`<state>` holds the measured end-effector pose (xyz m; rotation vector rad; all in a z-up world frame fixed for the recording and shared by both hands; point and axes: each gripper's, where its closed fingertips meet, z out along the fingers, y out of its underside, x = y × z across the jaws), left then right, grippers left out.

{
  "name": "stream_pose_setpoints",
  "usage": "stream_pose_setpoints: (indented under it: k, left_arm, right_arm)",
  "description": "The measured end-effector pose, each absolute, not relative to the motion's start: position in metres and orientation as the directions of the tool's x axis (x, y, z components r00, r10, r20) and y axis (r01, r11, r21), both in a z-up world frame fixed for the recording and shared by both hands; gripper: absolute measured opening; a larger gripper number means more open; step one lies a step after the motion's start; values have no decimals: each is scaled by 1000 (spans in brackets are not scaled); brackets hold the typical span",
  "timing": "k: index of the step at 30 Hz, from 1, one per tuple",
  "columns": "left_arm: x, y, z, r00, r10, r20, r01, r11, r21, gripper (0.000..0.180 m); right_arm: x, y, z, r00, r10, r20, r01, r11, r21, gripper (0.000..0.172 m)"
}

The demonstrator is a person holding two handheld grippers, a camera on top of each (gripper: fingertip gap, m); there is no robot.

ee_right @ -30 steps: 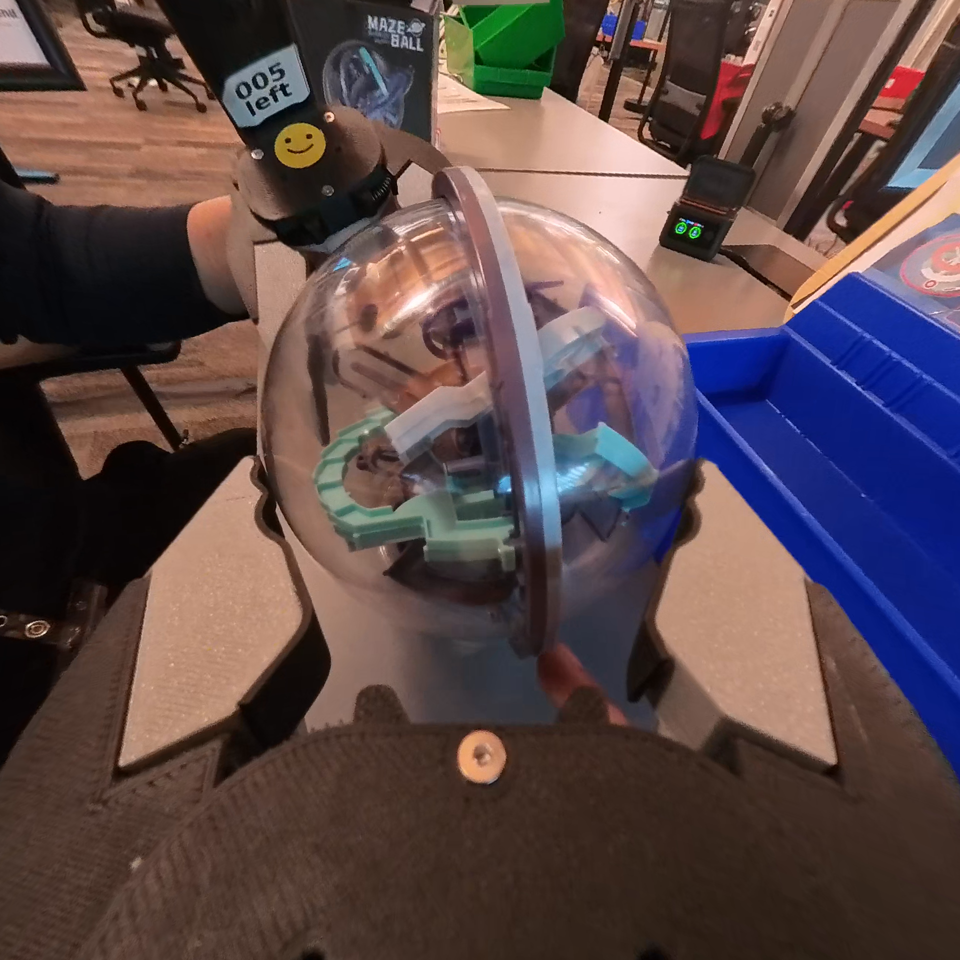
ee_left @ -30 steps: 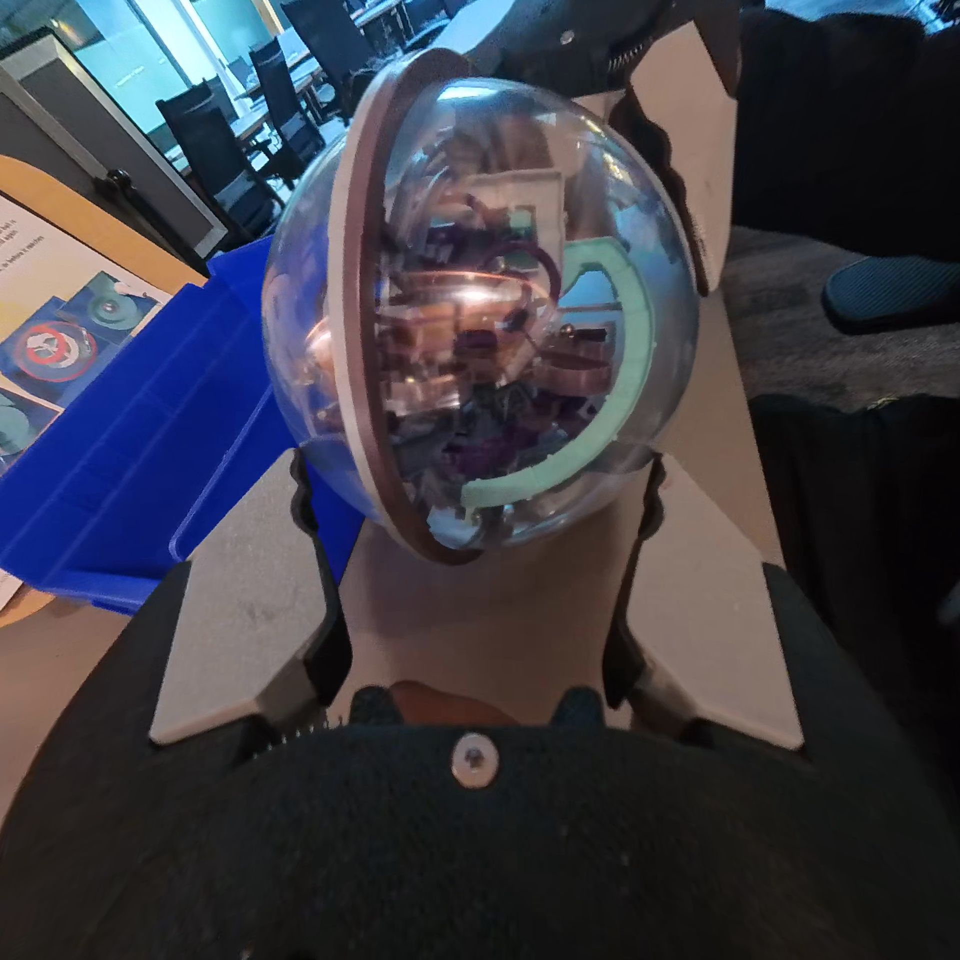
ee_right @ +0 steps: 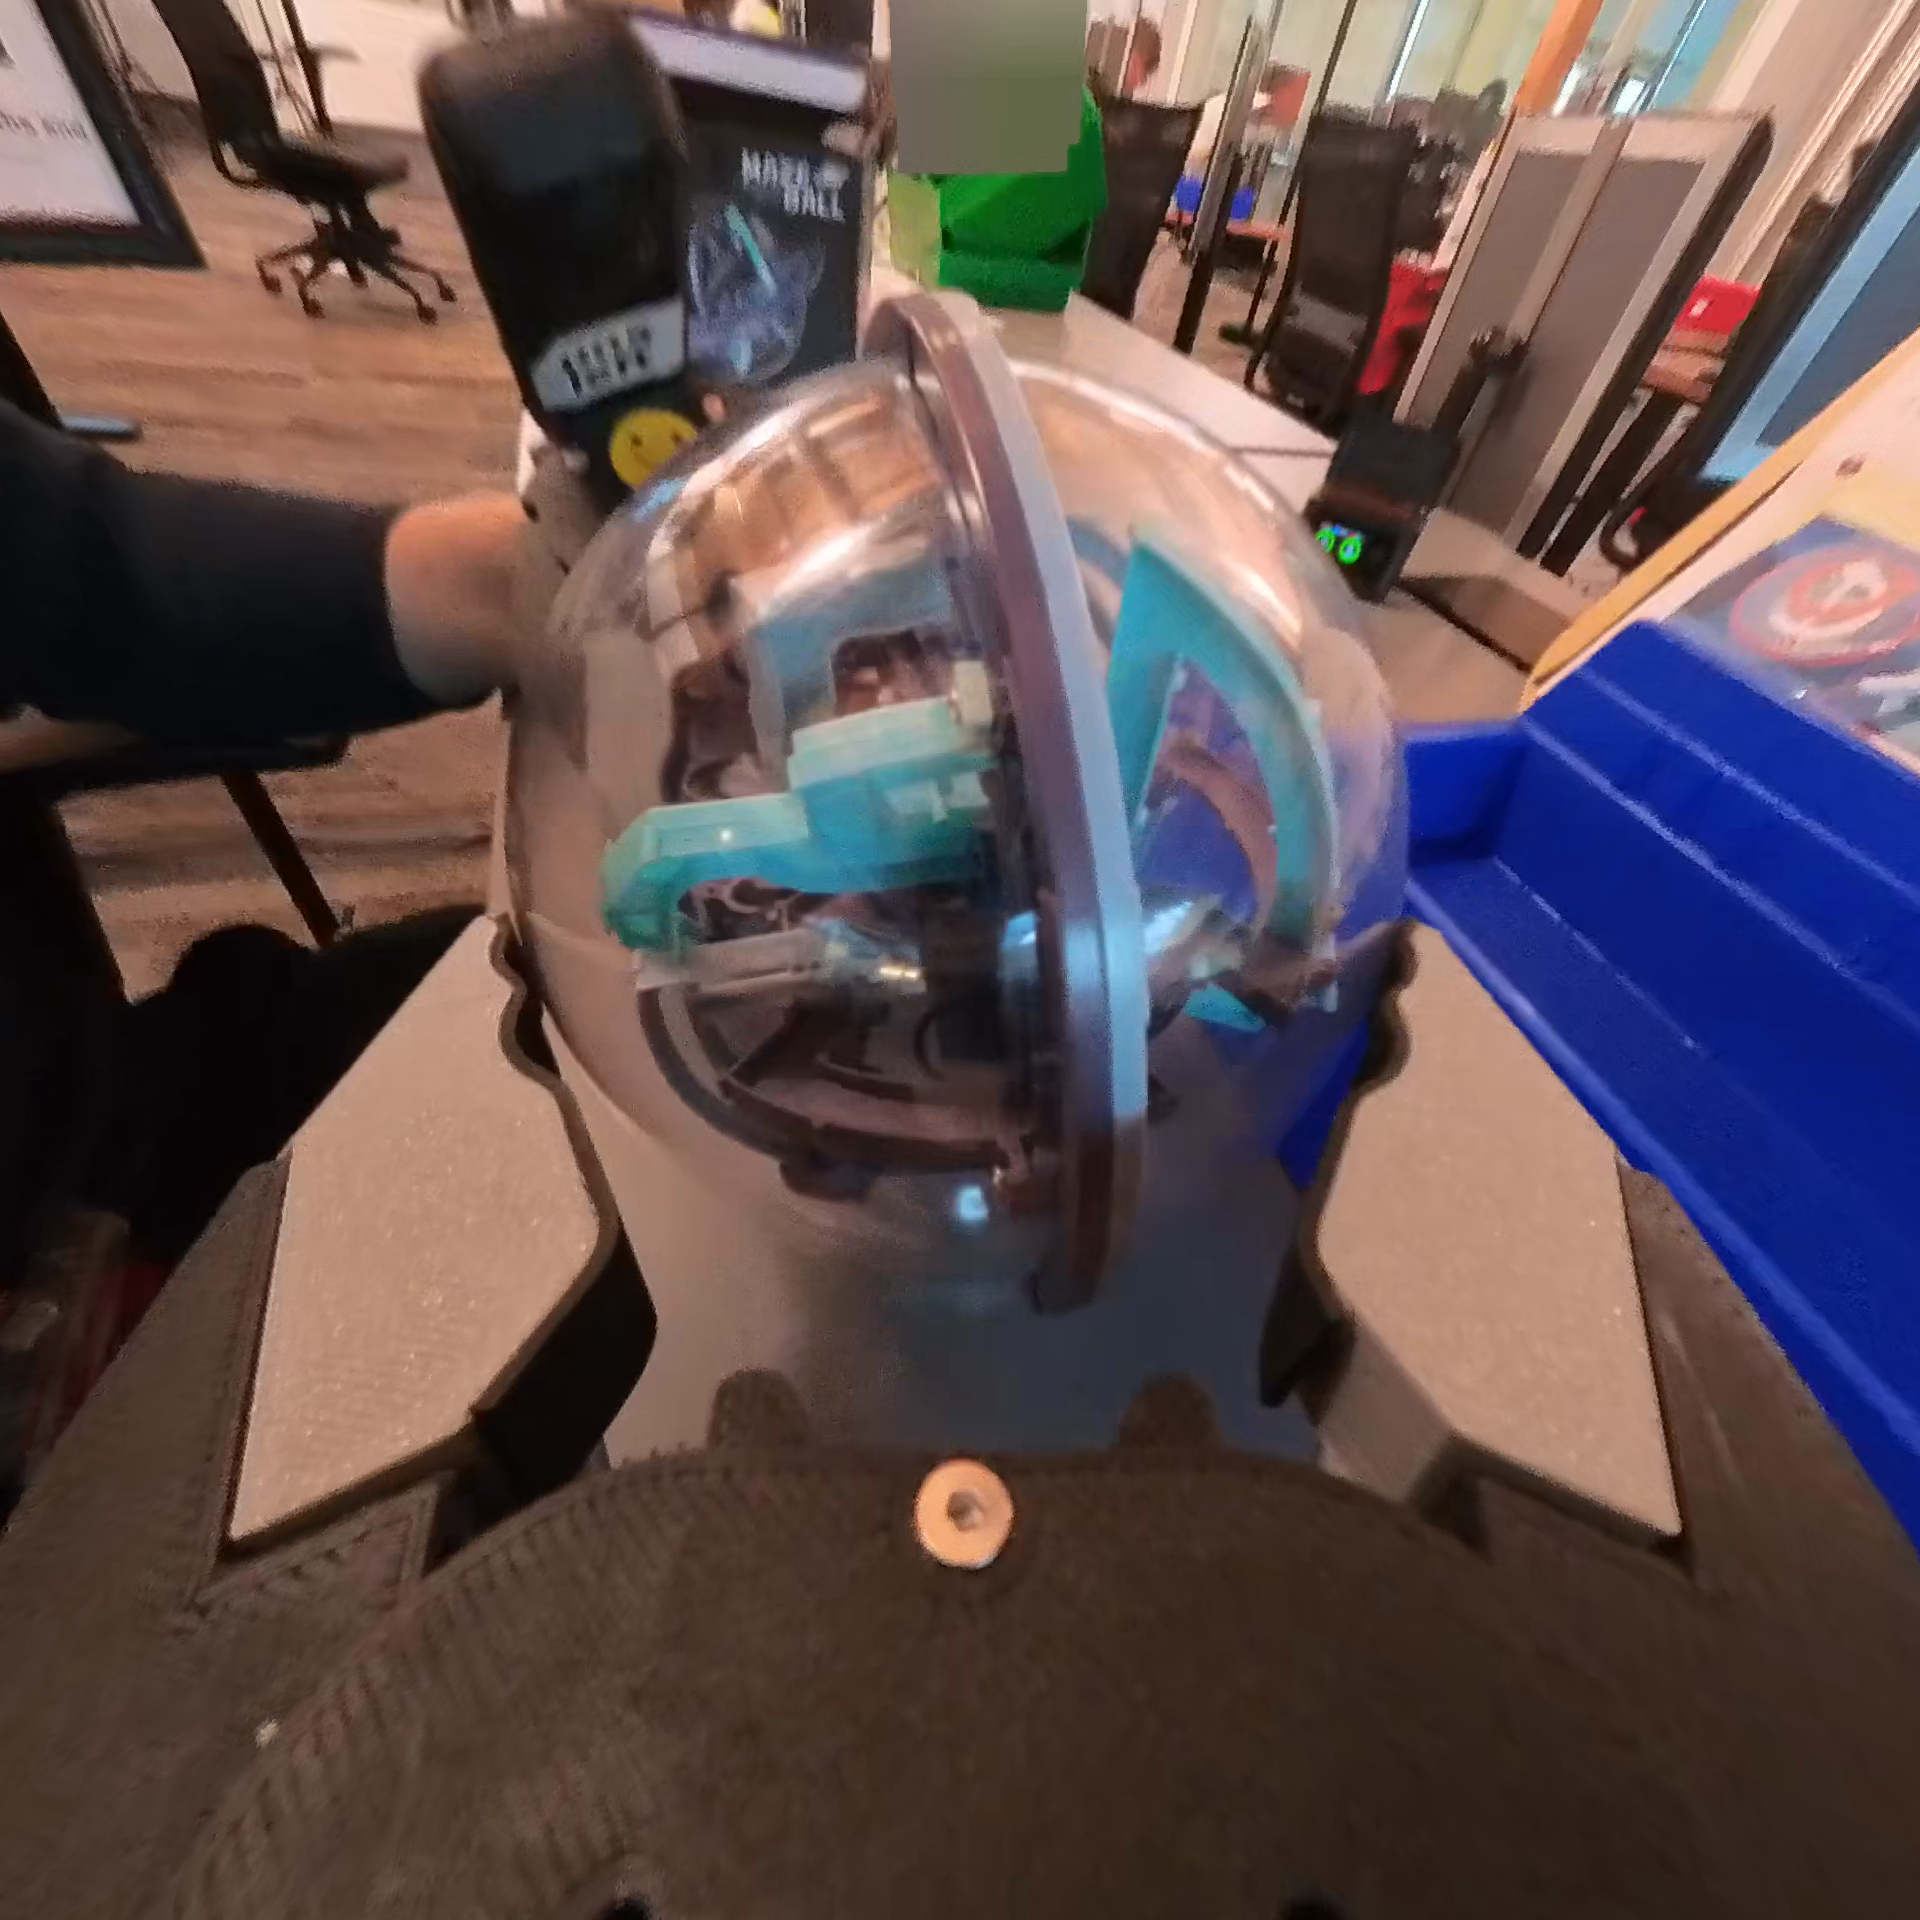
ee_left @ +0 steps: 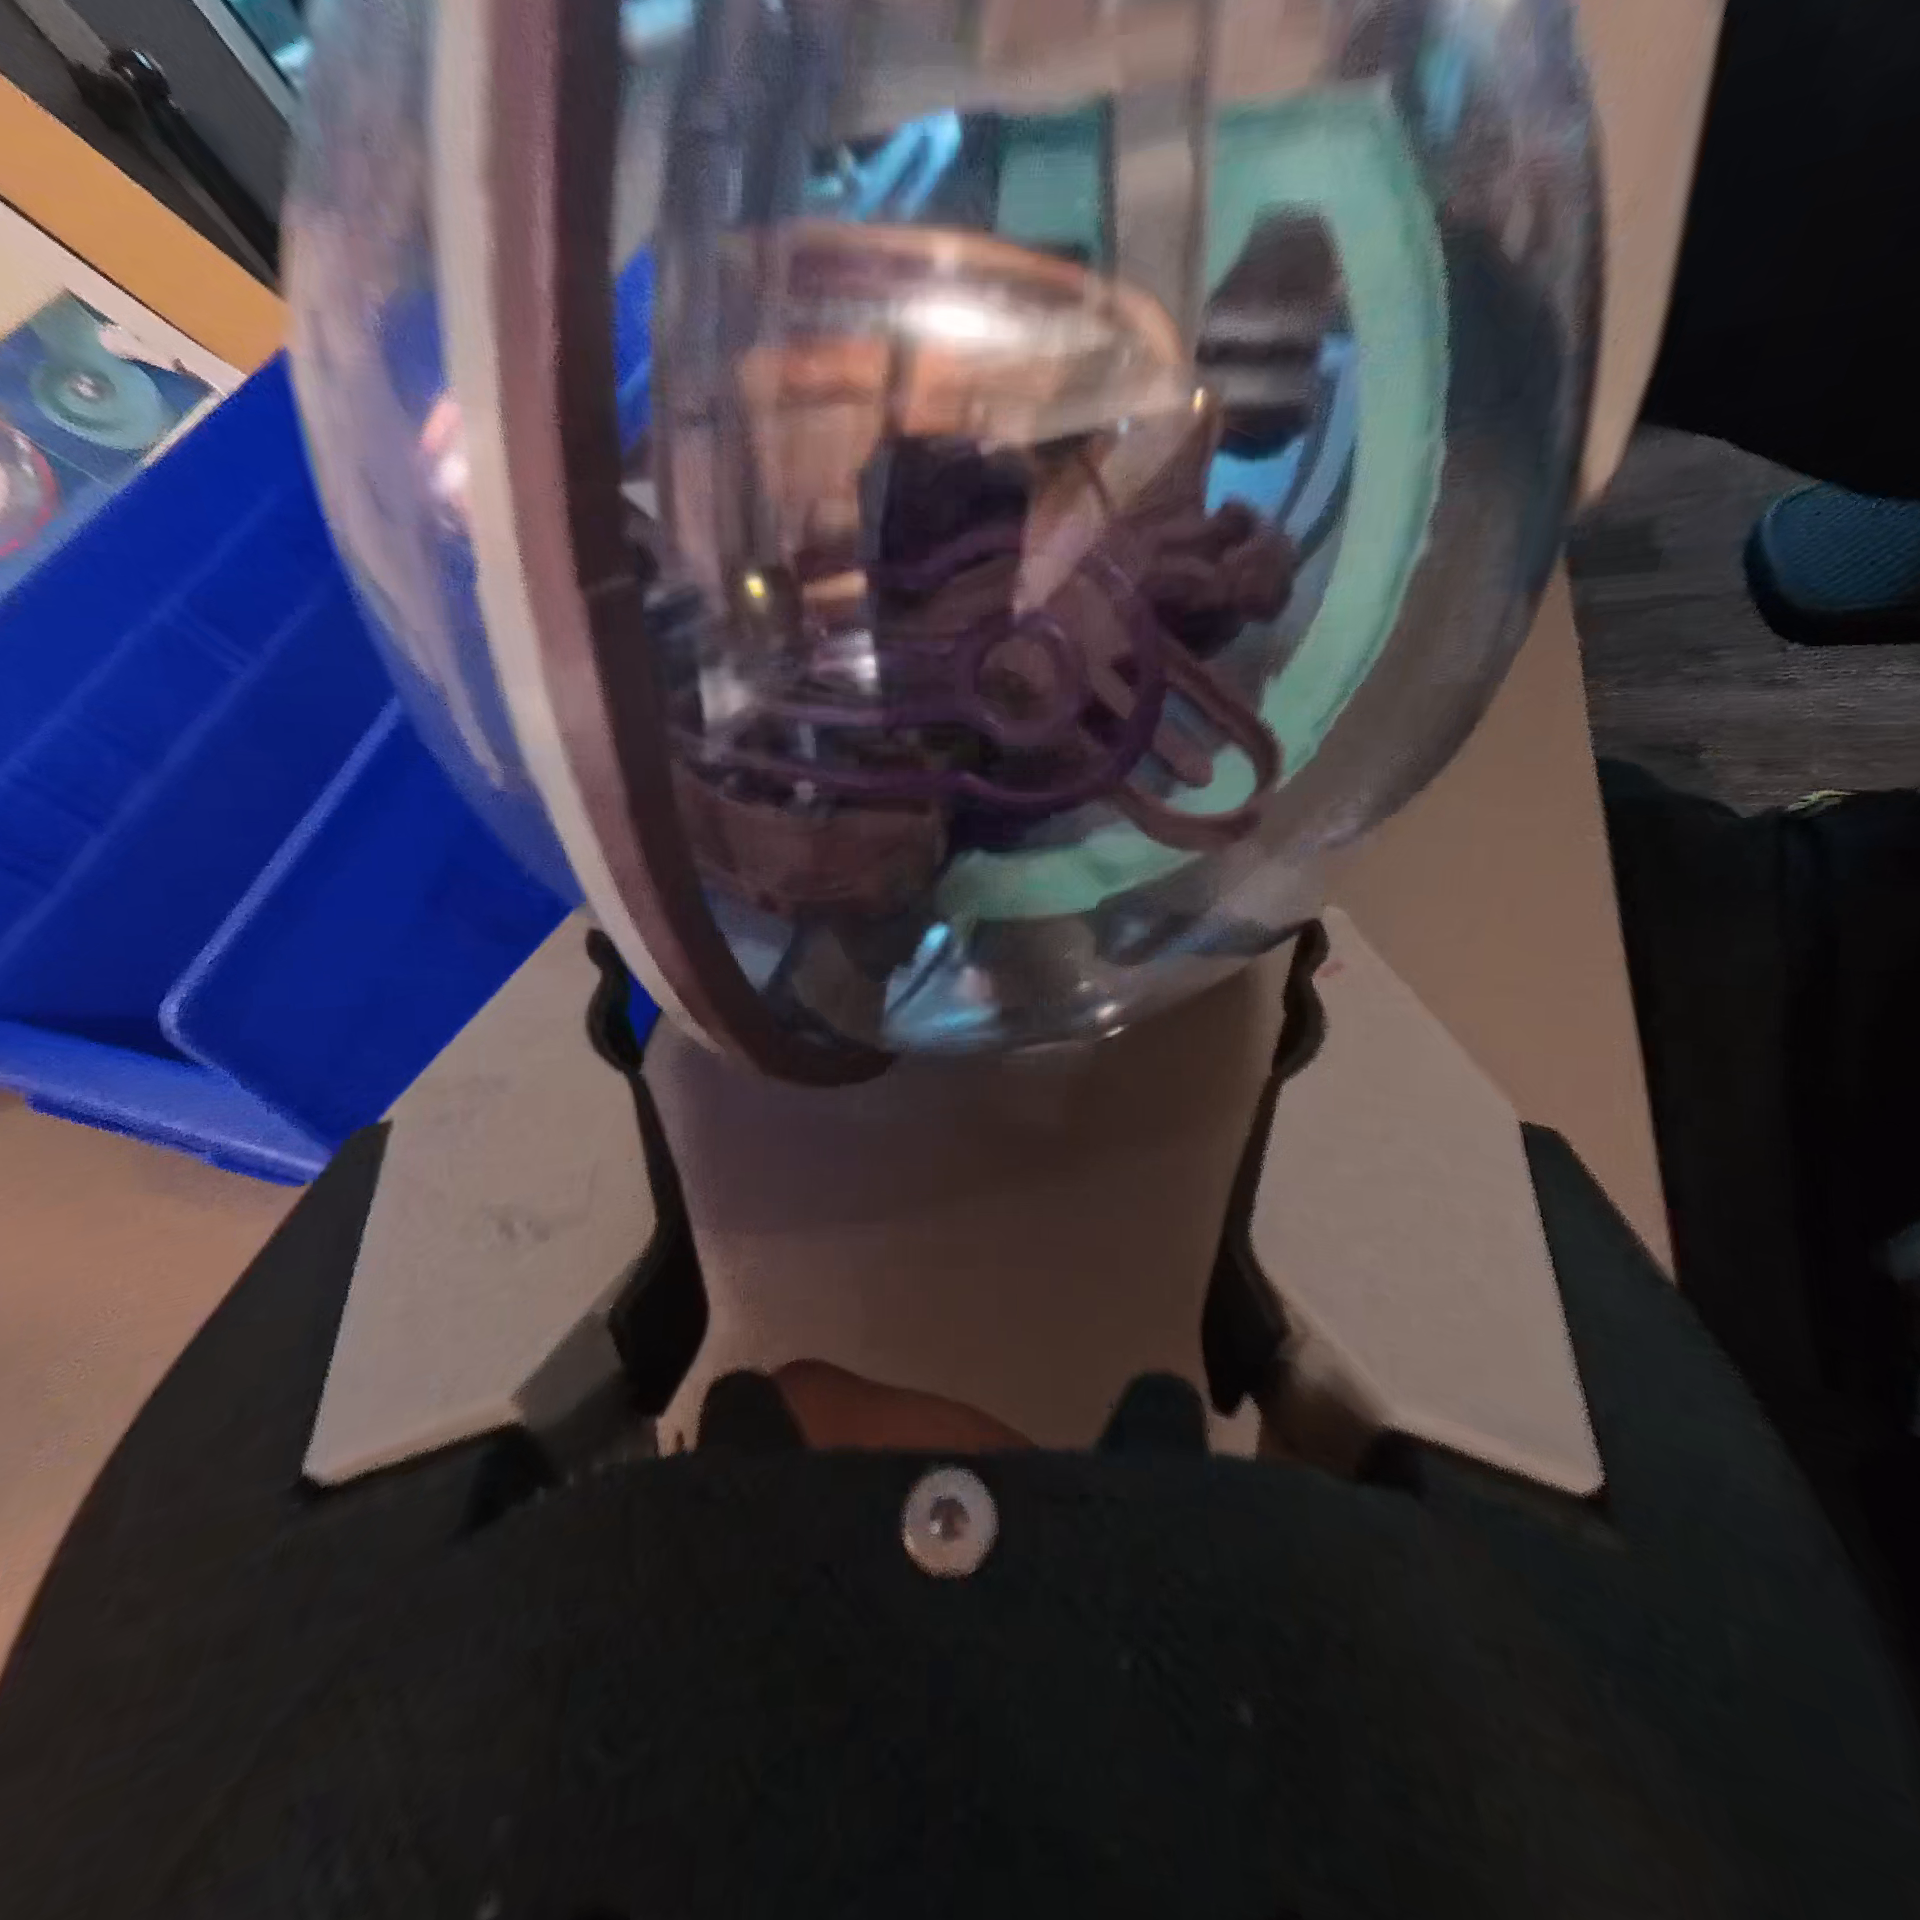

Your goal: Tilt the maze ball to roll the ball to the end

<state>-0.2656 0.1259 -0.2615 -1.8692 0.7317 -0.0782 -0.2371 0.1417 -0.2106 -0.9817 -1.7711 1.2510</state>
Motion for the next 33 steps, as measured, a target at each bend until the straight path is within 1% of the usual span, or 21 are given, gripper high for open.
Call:
stream_pose_setpoints:
  k: [4, 7, 11, 14, 20, 25, 33]
  left_arm:
    - [-261, 125, -253, 802, -513, -305, -455, -194, -869, 123]
    - [-256, 126, -252, 809, -516, -283, -433, -196, -880, 120]
    - [-253, 127, -242, 820, -505, -268, -402, -176, -899, 127]
    - [-253, 126, -239, 817, -507, -274, -399, -155, -904, 127]
    - [-253, 123, -233, 822, -524, -223, -350, -157, -923, 127]
    - [-253, 122, -229, 822, -522, -226, -347, -145, -927, 125]
    - [-256, 120, -229, 828, -529, -184, -323, -183, -928, 126]
  right_arm:
    - [-232, 136, -194, -417, 890, 182, 154, 267, -951, 151]
    - [-230, 134, -187, -408, 892, 195, 154, 278, -948, 151]
    - [-230, 131, -179, -383, 900, 206, 161, 285, -945, 151]
    - [-229, 131, -179, -384, 900, 209, 165, 289, -943, 151]
    - [-231, 134, -180, -397, 911, 109, 179, 193, -965, 151]
    - [-230, 136, -180, -411, 908, 80, 173, 164, -971, 151]
    - [-233, 139, -194, -427, 901, -69, 251, 44, -967, 153]
